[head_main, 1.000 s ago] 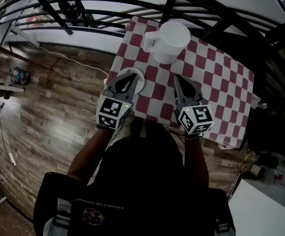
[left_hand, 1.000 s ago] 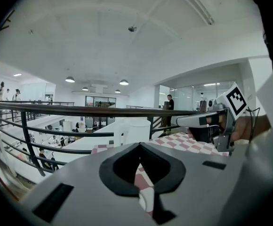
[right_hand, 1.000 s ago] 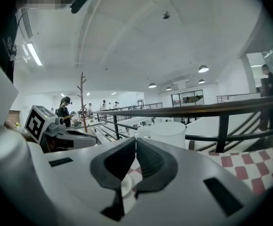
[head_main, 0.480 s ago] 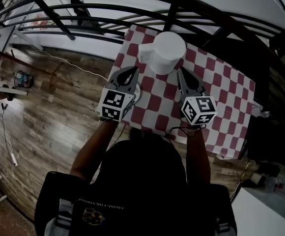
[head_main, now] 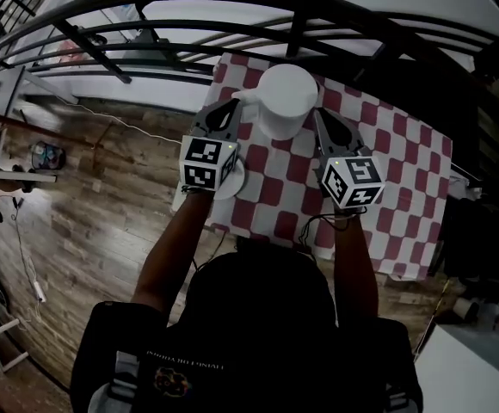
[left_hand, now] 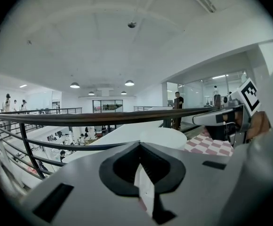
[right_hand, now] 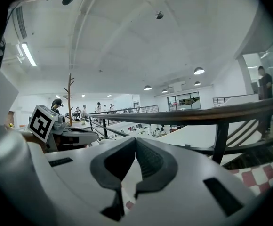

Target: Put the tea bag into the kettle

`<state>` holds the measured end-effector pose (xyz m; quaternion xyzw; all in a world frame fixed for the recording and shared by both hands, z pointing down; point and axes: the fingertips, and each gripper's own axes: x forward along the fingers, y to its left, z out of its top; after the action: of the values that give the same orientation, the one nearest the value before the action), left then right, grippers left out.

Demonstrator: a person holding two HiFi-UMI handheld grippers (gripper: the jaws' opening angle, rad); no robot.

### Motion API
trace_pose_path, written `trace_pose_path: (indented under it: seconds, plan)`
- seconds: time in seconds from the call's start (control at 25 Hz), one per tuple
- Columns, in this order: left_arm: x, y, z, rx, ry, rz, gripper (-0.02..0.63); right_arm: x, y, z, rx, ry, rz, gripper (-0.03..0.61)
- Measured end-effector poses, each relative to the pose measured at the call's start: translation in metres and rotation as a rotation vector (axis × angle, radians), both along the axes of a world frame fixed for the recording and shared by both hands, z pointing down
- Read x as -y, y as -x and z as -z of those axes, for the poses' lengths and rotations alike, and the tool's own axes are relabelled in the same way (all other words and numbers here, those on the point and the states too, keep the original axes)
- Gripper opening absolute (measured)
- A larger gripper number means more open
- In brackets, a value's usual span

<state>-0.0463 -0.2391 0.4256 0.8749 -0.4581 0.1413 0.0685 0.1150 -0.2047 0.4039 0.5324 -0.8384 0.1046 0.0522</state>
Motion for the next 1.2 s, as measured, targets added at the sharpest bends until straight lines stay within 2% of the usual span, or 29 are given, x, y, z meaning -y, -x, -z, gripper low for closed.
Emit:
trace_pose_path:
  seconds: [0.28,0.48,0.6,0.76,0.96,1.2]
  plan:
    - [0.023,-0.003,-0.001,0.015,-0.002,0.001,0.006,0.007,-0.01,-0.009,0.001,0.024,-0.021,0.012]
    - [0.025,-0.005,-0.01,0.023,0.025,-0.005,0.006,0.011,-0.012,-0.01,0.002,0.026,-0.025,0.012]
    - [0.025,-0.004,-0.01,-0.01,0.03,-0.008,0.005,0.012,-0.012,-0.009,0.002,0.024,-0.025,0.012]
    - [0.027,-0.003,-0.011,-0.092,0.038,-0.017,0.005,0.012,-0.016,-0.013,0.012,0.028,-0.03,0.012]
    - [0.027,-0.003,-0.013,-0.064,0.053,-0.026,0.005,0.011,-0.016,-0.017,0.024,0.039,-0.032,0.012]
    - [0.027,-0.002,-0.017,-0.104,0.064,-0.026,0.005,0.012,-0.014,-0.023,0.033,0.053,-0.029,0.012]
